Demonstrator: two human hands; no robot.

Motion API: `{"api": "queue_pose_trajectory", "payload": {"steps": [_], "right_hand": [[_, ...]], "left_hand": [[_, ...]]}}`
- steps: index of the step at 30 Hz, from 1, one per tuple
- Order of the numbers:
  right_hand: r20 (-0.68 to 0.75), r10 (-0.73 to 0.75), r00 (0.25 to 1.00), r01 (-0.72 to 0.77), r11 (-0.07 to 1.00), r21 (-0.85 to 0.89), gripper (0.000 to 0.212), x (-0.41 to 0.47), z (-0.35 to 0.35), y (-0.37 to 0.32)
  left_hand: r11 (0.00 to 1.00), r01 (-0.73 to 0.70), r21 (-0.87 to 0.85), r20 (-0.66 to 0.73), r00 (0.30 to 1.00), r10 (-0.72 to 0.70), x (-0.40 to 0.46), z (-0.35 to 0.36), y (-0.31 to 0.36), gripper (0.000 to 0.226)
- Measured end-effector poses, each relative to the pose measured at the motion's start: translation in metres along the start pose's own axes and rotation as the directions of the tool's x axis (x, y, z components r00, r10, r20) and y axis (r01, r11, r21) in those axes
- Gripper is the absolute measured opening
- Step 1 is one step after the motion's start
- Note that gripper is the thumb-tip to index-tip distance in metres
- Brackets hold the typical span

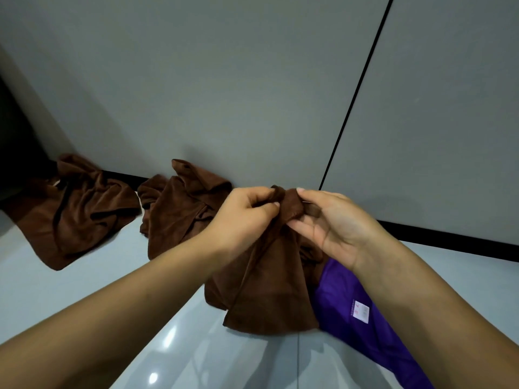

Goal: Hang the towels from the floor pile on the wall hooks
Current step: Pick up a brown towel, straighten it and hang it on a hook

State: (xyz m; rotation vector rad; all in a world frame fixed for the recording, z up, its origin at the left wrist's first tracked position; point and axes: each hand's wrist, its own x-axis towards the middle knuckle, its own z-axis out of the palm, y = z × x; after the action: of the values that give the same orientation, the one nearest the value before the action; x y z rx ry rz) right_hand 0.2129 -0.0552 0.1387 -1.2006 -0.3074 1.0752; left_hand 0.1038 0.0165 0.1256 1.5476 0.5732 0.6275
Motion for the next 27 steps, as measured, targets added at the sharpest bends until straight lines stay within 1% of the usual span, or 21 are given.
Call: {"api": "queue_pose_trajectory", "payload": {"steps": [2, 3, 4, 5, 7, 9, 11, 13, 14, 16, 17, 18, 19, 22, 24, 27], "right_hand": [[-0.005, -0.016, 1.0, 0.016, 1.0, -0.023, 0.018, -0.001, 0.001, -0.001], [-0.003, -0.018, 1.0, 0.018, 0.999, -0.031, 0.018, -0.002, 0.001, -0.001], [0.002, -0.017, 1.0, 0.017, 0.999, -0.039, 0.018, -0.002, 0.001, -0.001], [0.013, -0.017, 1.0, 0.017, 0.998, -0.055, 0.018, -0.003, 0.0, -0.002], [0.044, -0.025, 0.999, 0.031, 0.991, -0.133, 0.019, -0.004, -0.001, -0.002], [0.068, -0.048, 0.997, 0.065, 0.961, -0.27, 0.02, -0.005, -0.001, -0.002], [0.07, -0.086, 0.994, 0.107, 0.906, -0.409, 0.019, -0.004, 0.0, 0.0], [0.073, -0.132, 0.988, 0.151, 0.853, -0.499, 0.022, -0.003, 0.002, 0.001], [0.084, -0.166, 0.983, 0.185, 0.816, -0.548, 0.027, -0.003, 0.002, 0.003], [0.116, -0.281, 0.953, 0.284, 0.685, -0.671, 0.032, -0.002, 0.001, 0.007], [0.136, -0.34, 0.931, 0.329, 0.615, -0.716, 0.03, -0.002, -0.001, 0.009], [0.155, -0.378, 0.913, 0.362, 0.572, -0.736, 0.026, -0.002, -0.002, 0.01], [0.177, -0.399, 0.9, 0.39, 0.555, -0.735, 0.025, -0.002, -0.003, 0.01], [0.278, -0.407, 0.87, 0.479, 0.56, -0.676, 0.026, -0.003, -0.001, 0.014], [0.334, -0.42, 0.844, 0.528, 0.54, -0.656, 0.026, -0.006, 0.003, 0.018], [0.372, -0.446, 0.814, 0.573, 0.515, -0.637, 0.026, -0.006, 0.007, 0.021]], "left_hand": [[0.986, -0.081, 0.143, 0.059, 0.996, 0.073, -0.002, 0.001, -0.003, 0.023], [0.957, -0.128, 0.26, 0.086, 0.99, 0.109, -0.003, 0.001, -0.005, 0.032], [0.91, -0.17, 0.379, 0.106, 0.985, 0.139, -0.003, 0.001, -0.008, 0.044], [0.855, -0.201, 0.477, 0.117, 0.979, 0.165, -0.003, 0.001, -0.011, 0.051], [0.772, -0.245, 0.587, 0.112, 0.969, 0.222, -0.004, 0.002, -0.015, 0.053], [0.734, -0.27, 0.623, 0.091, 0.957, 0.275, -0.003, 0.001, -0.018, 0.047], [0.736, -0.271, 0.62, 0.036, 0.947, 0.318, -0.001, 0.0, -0.019, 0.038], [0.795, -0.244, 0.555, -0.063, 0.941, 0.332, 0.0, 0.0, -0.017, 0.029], [0.832, -0.217, 0.511, -0.107, 0.944, 0.312, 0.0, 0.0, -0.014, 0.026], [0.891, -0.176, 0.418, -0.167, 0.949, 0.266, 0.002, -0.001, -0.011, 0.023], [0.915, -0.166, 0.367, -0.188, 0.95, 0.248, 0.003, -0.004, -0.01, 0.022], [0.935, -0.155, 0.32, -0.205, 0.952, 0.229, 0.005, -0.006, -0.007, 0.024], [0.948, -0.146, 0.283, -0.221, 0.952, 0.212, 0.006, -0.008, -0.004, 0.027], [0.959, -0.141, 0.245, -0.248, 0.947, 0.203, 0.01, -0.013, 0.009, 0.027], [0.955, -0.151, 0.257, -0.263, 0.94, 0.22, 0.013, -0.016, 0.021, 0.035], [0.911, -0.213, 0.354, -0.227, 0.925, 0.305, 0.015, -0.019, 0.038, 0.035]]}}
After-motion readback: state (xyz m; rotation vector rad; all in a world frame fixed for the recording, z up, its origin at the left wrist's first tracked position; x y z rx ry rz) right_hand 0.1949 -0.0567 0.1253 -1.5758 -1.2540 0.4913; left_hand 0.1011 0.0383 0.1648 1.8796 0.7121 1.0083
